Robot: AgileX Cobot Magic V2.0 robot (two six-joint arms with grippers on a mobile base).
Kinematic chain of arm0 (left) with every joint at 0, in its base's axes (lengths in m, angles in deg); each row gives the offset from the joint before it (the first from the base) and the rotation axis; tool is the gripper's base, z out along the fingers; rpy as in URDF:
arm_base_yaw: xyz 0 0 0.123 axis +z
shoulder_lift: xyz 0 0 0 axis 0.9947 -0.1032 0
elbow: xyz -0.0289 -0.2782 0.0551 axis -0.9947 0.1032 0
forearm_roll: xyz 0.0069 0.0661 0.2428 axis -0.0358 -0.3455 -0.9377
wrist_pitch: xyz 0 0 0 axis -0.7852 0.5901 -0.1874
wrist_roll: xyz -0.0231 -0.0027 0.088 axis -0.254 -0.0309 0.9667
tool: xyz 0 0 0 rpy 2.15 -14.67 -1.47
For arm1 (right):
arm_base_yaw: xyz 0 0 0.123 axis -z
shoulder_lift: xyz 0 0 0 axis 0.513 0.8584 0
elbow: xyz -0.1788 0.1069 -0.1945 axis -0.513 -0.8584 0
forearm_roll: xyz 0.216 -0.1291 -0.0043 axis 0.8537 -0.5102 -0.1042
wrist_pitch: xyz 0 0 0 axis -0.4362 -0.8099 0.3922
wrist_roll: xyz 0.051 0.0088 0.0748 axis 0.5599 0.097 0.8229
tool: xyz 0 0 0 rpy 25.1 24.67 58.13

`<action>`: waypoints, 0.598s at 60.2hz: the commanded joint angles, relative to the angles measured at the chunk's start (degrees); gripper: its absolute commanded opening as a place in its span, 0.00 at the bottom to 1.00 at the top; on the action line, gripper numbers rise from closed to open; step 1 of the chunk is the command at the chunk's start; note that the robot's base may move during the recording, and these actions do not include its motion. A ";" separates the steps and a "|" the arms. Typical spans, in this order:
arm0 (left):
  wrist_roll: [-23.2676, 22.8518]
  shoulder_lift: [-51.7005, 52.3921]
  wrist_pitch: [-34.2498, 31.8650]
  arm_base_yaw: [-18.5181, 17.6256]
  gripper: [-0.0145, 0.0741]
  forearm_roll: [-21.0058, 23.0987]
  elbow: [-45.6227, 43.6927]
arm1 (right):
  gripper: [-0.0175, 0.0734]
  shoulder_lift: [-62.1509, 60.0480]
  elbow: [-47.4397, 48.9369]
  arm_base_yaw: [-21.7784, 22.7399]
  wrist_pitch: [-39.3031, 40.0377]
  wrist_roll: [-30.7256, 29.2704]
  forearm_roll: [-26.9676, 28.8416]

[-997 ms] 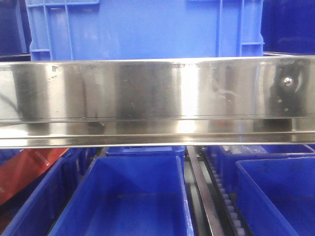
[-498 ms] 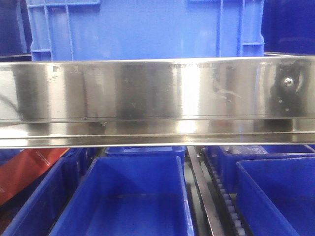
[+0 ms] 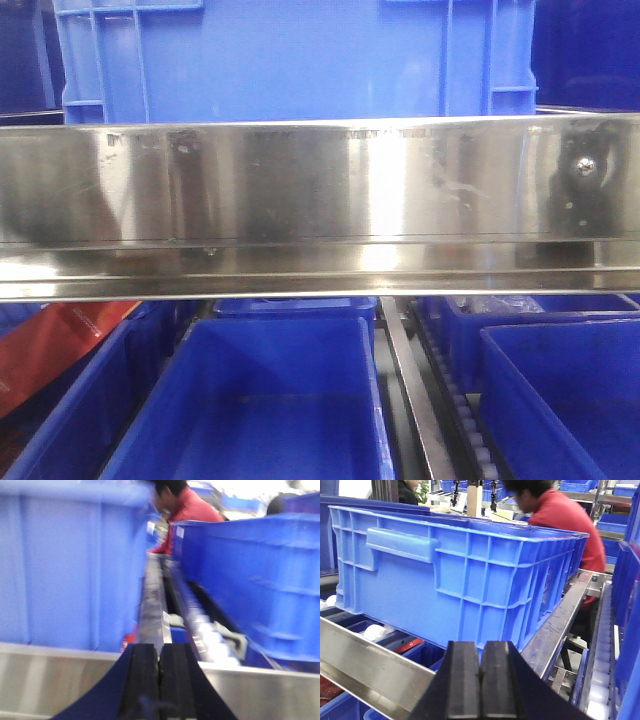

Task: Place cylindrical capacitor in blue bin on shelf

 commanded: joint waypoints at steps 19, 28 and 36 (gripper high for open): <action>0.24 1.67 -11.56 0.76 0.04 0.86 9.45 | 0.01 -0.33 -0.20 0.25 1.42 0.01 -0.57; 0.24 1.67 -11.88 0.87 0.04 0.86 9.45 | 0.01 -0.33 -0.20 0.25 1.42 0.01 -0.57; 0.24 1.67 -11.88 0.87 0.04 0.86 9.45 | 0.01 -0.33 -0.20 0.25 1.42 0.01 -0.57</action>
